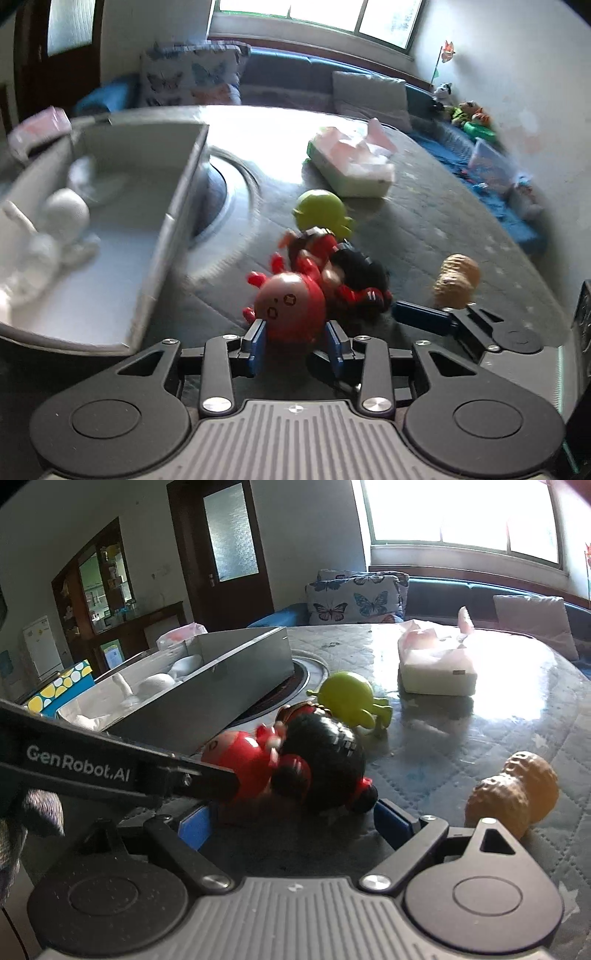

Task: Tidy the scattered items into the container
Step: 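Move the left tool to the red pig toy and close on it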

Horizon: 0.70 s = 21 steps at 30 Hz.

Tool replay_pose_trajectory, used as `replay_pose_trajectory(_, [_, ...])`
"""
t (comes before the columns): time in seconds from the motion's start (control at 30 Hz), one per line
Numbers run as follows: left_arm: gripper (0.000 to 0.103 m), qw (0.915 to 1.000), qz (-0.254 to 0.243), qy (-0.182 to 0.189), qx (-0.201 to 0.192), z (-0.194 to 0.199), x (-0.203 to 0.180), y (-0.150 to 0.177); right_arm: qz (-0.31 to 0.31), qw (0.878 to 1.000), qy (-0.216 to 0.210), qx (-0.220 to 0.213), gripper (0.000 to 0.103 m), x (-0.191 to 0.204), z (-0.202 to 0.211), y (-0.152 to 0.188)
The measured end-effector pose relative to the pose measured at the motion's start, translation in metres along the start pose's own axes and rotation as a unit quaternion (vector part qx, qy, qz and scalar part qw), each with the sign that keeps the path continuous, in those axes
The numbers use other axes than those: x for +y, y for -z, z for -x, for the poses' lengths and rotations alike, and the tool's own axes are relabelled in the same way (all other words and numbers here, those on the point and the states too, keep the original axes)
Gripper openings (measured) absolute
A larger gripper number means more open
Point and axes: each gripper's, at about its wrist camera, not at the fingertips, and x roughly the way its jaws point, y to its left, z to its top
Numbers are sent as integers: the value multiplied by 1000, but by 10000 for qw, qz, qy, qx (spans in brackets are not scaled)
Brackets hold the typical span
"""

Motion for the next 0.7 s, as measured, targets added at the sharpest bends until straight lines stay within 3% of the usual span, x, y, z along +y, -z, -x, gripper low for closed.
replay_pose_trajectory(0.33, [37,9998,23,46,-180,0,8,3,-31,9998,191,-14,93,-8,2,0])
replay_pose_trajectory(0.7, [36,10000,47,-71,5,7,25,13,0,9999,119,12,93,-3,0,0])
